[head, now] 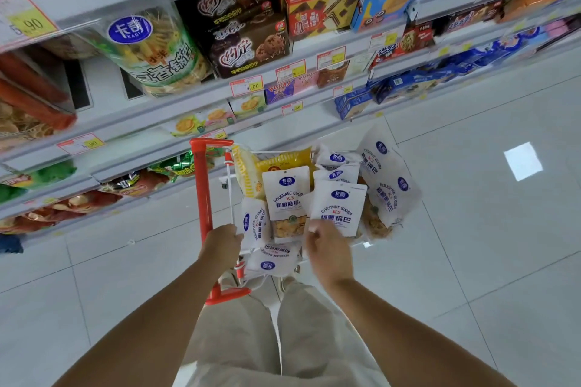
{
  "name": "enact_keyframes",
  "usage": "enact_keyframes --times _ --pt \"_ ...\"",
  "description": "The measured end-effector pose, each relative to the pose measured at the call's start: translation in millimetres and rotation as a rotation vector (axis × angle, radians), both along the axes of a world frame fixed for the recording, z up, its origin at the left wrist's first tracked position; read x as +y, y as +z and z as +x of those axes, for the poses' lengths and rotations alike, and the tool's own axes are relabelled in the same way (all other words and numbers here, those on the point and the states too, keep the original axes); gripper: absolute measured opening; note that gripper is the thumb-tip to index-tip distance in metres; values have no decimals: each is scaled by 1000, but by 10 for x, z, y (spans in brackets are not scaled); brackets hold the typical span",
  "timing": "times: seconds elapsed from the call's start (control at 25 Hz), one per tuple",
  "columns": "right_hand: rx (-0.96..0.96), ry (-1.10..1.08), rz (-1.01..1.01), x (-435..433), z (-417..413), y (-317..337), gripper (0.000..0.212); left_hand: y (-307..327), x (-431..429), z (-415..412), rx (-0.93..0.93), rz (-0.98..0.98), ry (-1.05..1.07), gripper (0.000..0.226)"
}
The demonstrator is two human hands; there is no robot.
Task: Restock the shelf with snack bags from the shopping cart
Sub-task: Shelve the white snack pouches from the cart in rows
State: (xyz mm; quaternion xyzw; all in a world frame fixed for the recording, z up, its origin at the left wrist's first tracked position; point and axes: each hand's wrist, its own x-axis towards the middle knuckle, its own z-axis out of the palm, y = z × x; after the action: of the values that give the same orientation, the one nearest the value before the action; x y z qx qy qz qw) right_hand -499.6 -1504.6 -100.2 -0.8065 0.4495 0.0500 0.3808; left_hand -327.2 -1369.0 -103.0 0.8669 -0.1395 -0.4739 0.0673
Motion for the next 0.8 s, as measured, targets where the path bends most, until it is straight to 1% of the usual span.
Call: enact_keyframes --times 0.04,0.08,0.12,0.16,0.2,0.24,0.28,0.32,0.36,0.4,0.44,0.48,0.6,0.68,0.8 --pt "-89 -347 -57 -127 26 72 14 25 -8 5 -12 -17 23 23" --pt "-168 -673 -122 -324 19 119 23 60 -28 9 -34 -51 56 21" --pt "-196 -911 -179 -560 -41 142 35 109 -64 18 -87 -89 83 22" --pt "-161 -1070 -199 -787 -122 152 51 164 -139 36 -163 -141 107 25" --pt "-65 -1148 -154 -997 -197 143 68 222 -229 50 -224 -208 121 29" --pt "58 -1170 -58 -1155 -268 113 82 290 -330 54 -253 -270 109 32" --pt "164 -1153 50 -1275 -332 72 88 337 -426 55 -250 -319 89 34" --pt "252 -1090 155 -1339 -386 32 82 367 -498 52 -228 -351 73 36" --pt "299 -985 221 -1376 -428 1 67 385 -551 36 -205 -360 58 38" --pt "310 -882 227 -1415 -457 1 50 398 -572 26 -187 -355 53 38" --pt "291 -817 178 -1441 -492 12 38 400 -569 21 -174 -347 58 39" --pt "217 -821 123 -1440 -534 31 30 409 -555 18 -166 -343 63 39" --pt "-120 -930 130 -1452 -657 293 13 402 -511 -10 -146 -357 69 40" --pt "-250 -947 158 -1531 -709 488 12 422 -549 -24 -139 -364 72 40" --pt "-328 -937 219 -1625 -672 667 9 485 -635 -40 -134 -385 69 39"
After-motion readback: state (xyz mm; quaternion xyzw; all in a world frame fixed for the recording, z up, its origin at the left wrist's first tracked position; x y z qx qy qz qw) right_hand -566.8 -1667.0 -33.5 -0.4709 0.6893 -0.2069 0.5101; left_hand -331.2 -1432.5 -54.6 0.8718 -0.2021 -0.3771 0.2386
